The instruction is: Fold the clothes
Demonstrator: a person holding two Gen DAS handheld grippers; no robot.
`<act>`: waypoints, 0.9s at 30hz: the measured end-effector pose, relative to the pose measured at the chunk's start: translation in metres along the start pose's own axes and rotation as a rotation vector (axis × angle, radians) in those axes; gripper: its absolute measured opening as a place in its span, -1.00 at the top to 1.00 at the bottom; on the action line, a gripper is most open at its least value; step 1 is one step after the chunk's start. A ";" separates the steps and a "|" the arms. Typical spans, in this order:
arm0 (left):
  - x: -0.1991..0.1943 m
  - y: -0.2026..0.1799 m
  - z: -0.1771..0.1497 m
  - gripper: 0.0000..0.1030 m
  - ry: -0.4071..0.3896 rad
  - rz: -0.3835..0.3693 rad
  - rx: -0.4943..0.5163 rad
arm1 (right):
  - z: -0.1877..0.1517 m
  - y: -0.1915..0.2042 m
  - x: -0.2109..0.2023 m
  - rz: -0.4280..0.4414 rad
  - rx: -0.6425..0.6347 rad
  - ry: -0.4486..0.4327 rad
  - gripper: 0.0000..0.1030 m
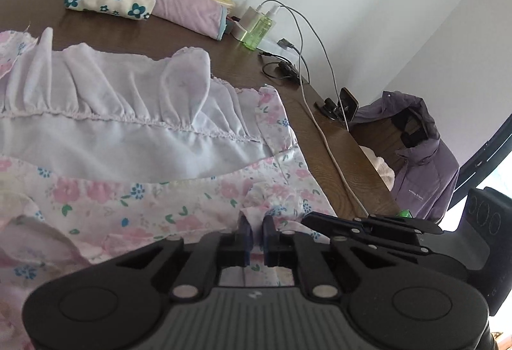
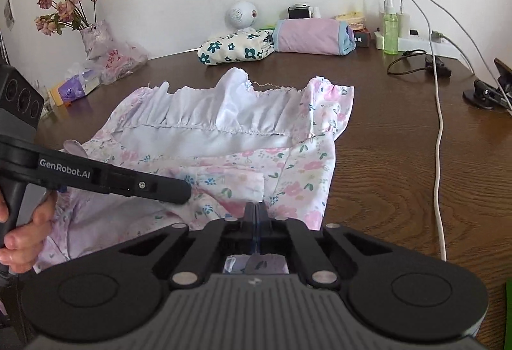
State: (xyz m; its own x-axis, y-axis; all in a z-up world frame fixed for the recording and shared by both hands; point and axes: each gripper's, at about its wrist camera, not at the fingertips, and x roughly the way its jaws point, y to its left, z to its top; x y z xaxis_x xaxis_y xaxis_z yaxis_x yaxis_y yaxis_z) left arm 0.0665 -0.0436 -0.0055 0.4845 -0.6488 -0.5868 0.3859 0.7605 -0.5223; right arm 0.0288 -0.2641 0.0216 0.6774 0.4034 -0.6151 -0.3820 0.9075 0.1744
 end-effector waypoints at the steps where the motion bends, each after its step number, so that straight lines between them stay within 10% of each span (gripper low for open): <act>1: 0.000 -0.004 -0.002 0.86 -0.005 0.007 0.031 | 0.000 0.003 -0.003 -0.029 -0.004 -0.012 0.99; 7: -0.001 -0.020 -0.011 0.74 -0.034 0.040 0.146 | 0.003 -0.007 -0.029 0.127 0.128 -0.031 0.72; 19: -0.014 -0.016 -0.006 0.36 -0.097 0.099 0.068 | 0.005 0.034 -0.022 0.020 -0.059 -0.069 0.79; 27: -0.121 -0.022 -0.015 0.28 -0.269 0.174 0.137 | 0.027 0.048 0.027 0.056 -0.071 0.011 0.75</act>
